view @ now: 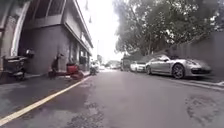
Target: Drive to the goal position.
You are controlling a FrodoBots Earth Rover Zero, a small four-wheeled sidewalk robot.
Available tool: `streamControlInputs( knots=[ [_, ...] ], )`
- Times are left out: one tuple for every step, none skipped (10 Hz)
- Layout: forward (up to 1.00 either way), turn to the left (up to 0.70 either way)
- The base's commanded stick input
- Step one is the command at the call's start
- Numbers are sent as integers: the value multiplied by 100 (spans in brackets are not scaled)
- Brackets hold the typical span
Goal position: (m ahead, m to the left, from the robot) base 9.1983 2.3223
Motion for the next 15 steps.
streamControlInputs(
  knots=[
    [70,0],
    [70,0],
    [70,0],
    [70,0],
    [70,0],
    [70,0],
    [70,0],
    [70,0],
    [70,0],
    [70,0],
    [70,0],
    [70,0],
    [70,-13],
    [70,0],
    [70,0]
  ],
)
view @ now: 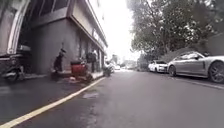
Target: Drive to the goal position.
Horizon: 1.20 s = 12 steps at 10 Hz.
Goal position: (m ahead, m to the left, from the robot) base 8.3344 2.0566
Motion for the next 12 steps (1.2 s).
streamControlInputs(
  knots=[
    [70,0],
    [70,0],
    [70,0],
    [70,0],
    [70,0],
    [70,0],
    [70,-7],
    [70,-14],
    [70,-14],
    [70,-14],
    [70,-4],
    [70,0]
  ],
)
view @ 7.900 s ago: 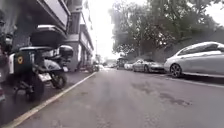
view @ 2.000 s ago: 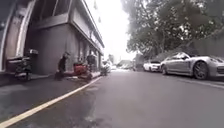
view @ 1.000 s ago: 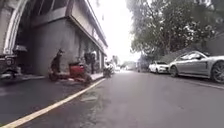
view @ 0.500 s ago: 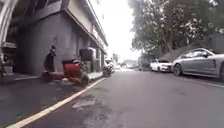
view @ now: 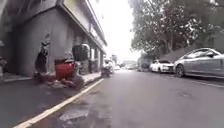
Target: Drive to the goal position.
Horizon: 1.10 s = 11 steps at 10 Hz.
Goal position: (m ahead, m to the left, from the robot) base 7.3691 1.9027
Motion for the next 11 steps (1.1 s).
streamControlInputs(
  knots=[
    [70,0],
    [70,0],
    [70,0],
    [70,0],
    [70,0],
    [70,0],
    [70,0],
    [70,0],
    [70,0],
    [70,0],
    [70,0]
  ],
)
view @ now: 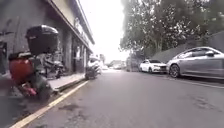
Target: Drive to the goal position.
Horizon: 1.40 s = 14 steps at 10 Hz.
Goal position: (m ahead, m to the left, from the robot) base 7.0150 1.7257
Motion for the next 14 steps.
streamControlInputs(
  knots=[
    [70,0],
    [70,0],
    [70,0],
    [70,0],
    [70,0],
    [70,0],
    [70,0],
    [70,0],
    [70,0],
    [70,0],
    [70,14],
    [70,8],
    [70,0],
    [70,0]
  ],
)
